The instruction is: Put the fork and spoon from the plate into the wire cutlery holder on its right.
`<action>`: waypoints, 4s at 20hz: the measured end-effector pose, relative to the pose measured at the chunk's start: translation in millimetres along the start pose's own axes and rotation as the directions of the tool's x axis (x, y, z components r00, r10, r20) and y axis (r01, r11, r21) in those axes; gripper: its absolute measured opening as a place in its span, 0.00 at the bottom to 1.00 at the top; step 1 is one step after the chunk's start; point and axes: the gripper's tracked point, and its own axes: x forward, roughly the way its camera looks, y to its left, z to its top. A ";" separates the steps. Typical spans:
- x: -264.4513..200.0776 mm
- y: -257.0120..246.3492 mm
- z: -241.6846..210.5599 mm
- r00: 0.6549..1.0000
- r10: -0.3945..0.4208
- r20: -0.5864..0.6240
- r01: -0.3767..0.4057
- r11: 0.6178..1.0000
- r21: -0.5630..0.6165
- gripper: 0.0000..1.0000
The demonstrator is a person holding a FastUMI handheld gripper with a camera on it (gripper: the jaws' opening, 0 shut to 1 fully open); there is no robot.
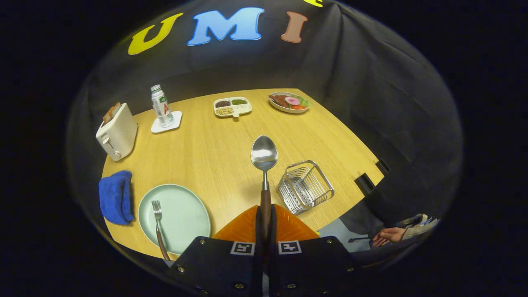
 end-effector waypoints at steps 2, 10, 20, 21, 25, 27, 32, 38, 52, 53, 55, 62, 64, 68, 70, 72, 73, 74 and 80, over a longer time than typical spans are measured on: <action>2.9 -16.4 -8.6 0.999 -0.030 -0.022 0.031 0.999 0.038 0.07; 21.6 -44.0 -24.0 0.993 -0.051 -0.106 0.065 0.989 0.136 0.07; 19.7 -55.6 11.5 0.998 -0.057 -0.012 0.058 0.992 0.114 0.18; 18.2 -54.6 15.0 0.998 -0.056 -0.001 0.056 0.993 0.103 0.18; 12.8 -42.0 21.4 0.999 -0.029 0.025 0.027 0.998 0.057 0.18; 10.3 -32.3 22.0 0.999 -0.011 0.034 0.010 1.000 0.028 0.18; 2.1 1.1 19.1 0.998 0.054 0.042 -0.052 0.997 -0.053 0.18; -6.0 55.7 -0.4 0.989 0.148 0.016 -0.144 0.977 -0.157 0.18; -7.7 195.5 -88.6 0.940 0.287 -0.183 -0.334 0.884 -0.328 0.24; -5.4 201.4 -95.2 0.937 0.285 -0.201 -0.339 0.880 -0.332 0.24; -1.9 212.6 -107.6 0.928 0.291 -0.233 -0.356 0.876 -0.325 0.24; 6.1 238.8 -134.6 0.902 0.309 -0.302 -0.399 0.864 -0.308 0.24; 12.8 243.0 -136.5 0.897 0.306 -0.319 -0.405 0.859 -0.313 0.24; 21.7 244.5 -144.4 0.892 0.293 -0.344 -0.401 0.865 -0.302 0.24; 22.2 242.6 -145.8 0.889 0.295 -0.350 -0.402 0.870 -0.287 0.24; 25.1 242.3 -146.8 0.885 0.300 -0.356 -0.403 0.877 -0.261 0.22; 24.4 244.6 -147.1 0.883 0.316 -0.347 -0.411 0.878 -0.246 0.16; 26.9 244.0 -145.4 0.885 0.314 -0.344 -0.408 0.879 -0.246 0.11; 22.3 242.5 -129.6 0.900 0.338 -0.276 -0.406 0.881 -0.243 0.01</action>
